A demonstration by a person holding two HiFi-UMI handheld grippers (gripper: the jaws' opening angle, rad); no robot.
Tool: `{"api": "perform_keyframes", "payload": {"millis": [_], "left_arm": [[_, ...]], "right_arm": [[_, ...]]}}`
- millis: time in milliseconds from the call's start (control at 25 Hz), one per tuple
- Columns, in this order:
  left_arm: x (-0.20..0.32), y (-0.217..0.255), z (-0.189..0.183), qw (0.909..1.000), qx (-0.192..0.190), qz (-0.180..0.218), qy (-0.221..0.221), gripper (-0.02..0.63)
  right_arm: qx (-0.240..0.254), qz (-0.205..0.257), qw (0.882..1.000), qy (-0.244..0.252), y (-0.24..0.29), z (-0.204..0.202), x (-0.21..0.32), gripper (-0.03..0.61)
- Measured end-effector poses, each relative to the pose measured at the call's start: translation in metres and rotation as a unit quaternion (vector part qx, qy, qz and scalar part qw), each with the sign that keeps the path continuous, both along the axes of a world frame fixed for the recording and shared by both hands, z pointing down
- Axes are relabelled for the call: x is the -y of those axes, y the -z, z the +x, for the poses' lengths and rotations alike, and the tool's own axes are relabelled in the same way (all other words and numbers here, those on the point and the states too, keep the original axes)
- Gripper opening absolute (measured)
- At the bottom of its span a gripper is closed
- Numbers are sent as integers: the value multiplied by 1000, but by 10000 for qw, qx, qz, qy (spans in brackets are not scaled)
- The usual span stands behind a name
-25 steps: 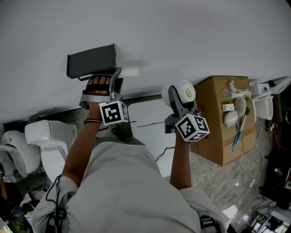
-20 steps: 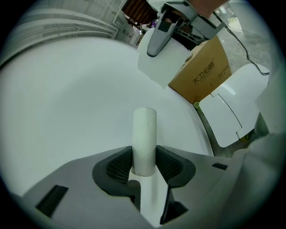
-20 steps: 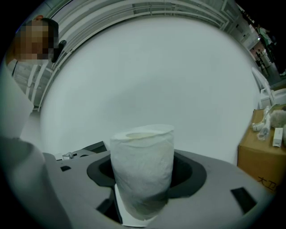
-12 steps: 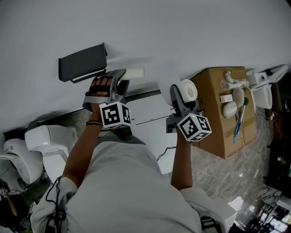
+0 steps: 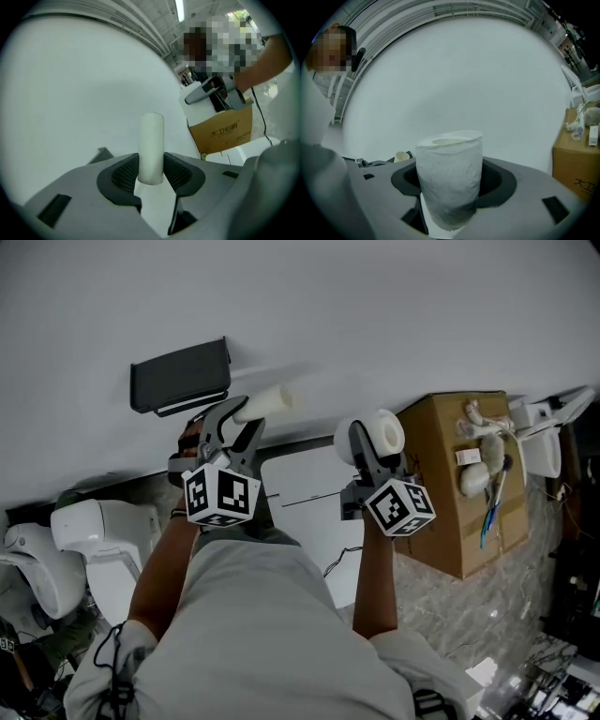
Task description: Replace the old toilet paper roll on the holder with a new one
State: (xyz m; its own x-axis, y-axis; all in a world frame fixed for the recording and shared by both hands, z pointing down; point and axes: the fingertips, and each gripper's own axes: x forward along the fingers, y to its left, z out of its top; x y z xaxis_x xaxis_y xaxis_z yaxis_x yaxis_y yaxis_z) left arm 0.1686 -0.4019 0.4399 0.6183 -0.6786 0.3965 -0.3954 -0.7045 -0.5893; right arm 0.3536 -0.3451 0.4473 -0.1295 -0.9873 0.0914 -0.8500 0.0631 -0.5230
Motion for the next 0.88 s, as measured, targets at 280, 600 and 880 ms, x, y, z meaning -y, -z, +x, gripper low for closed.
{"api": "perform_keyframes", "payload": {"millis": [280, 600, 880], "left_arm": [[-5, 23, -24, 9951, -931, -184, 289, 184], [-12, 38, -58, 9847, -1559, -231, 748, 186], [-11, 56, -101, 9728, -1958, 41, 1240, 186]], "right_arm": [[170, 125, 9997, 160, 6, -13, 7, 298], [289, 298, 9984, 371, 13, -28, 9, 298], [591, 333, 9965, 492, 14, -44, 18, 296]]}}
